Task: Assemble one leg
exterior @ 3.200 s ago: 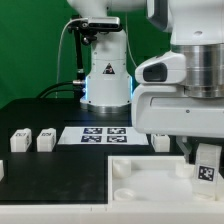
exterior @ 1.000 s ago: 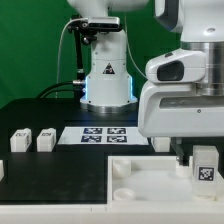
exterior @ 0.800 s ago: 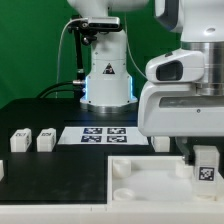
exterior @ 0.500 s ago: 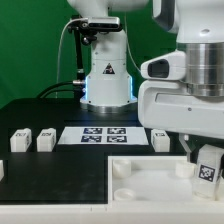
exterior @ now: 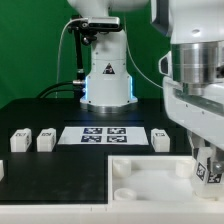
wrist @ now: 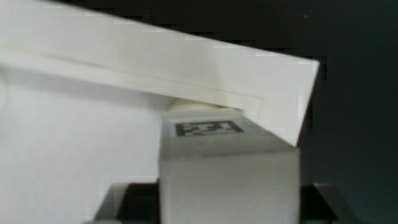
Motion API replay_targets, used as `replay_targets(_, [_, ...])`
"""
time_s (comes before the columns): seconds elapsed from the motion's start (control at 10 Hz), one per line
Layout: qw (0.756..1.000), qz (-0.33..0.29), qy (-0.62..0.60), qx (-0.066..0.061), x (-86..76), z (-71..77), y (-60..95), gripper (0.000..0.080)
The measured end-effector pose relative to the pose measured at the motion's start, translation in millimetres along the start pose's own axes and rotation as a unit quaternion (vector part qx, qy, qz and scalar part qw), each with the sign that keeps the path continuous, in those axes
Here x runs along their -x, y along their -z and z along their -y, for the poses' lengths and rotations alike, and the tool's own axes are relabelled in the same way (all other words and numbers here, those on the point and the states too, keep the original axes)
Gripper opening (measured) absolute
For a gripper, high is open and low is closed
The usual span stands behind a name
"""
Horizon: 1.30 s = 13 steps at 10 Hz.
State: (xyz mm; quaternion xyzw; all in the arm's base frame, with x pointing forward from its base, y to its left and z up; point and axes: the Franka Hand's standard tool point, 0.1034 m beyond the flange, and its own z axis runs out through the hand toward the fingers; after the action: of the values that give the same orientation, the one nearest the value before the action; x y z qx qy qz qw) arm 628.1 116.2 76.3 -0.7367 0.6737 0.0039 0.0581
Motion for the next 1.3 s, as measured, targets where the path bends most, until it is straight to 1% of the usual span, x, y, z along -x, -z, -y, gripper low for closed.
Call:
replay_targets(0.1, [0.999, 0.001, -0.033, -0.002, 0.5, -0.3, -0.2, 0.0304])
replay_targets(0.3, [1.0, 0.0, -0.021, -0.002, 0.9, -0.7, -0.2, 0.0309])
replay_targets(0.4, [1.0, -0.001, 0.02, -0.002, 0.8, -1.0, -1.5, 0.0309])
replay_targets(0.5, [0.994, -0.002, 0.109, 0.0, 0.3, -2.0, -4.6, 0.0309])
replay_targets(0.6, [0.978, -0.004, 0.207, 0.003, -1.2, -2.3, -5.8, 0.0514])
replay_targets(0.7, [0.962, -0.007, 0.275, 0.0, -3.9, -1.5, -5.8, 0.0611])
replay_targets(0.8, [0.949, -0.013, 0.315, -0.008, -8.1, -1.3, -7.2, 0.0611])
replay_targets(0.9, [0.934, -0.013, 0.357, -0.007, -7.9, -1.6, -7.4, 0.0642])
replay_targets(1.0, [0.923, -0.013, 0.385, -0.006, -8.0, -1.6, -7.5, 0.0642])
replay_targets(1.1, [0.883, -0.02, 0.47, 0.001, -7.6, -1.3, -6.9, 0.0648])
replay_targets(1.2, [0.82, -0.031, 0.572, 0.013, -3.8, 0.6, -5.0, 0.0649])
replay_targets(1.3, [0.772, -0.032, 0.634, 0.017, -2.1, 0.7, -3.3, 0.0649])
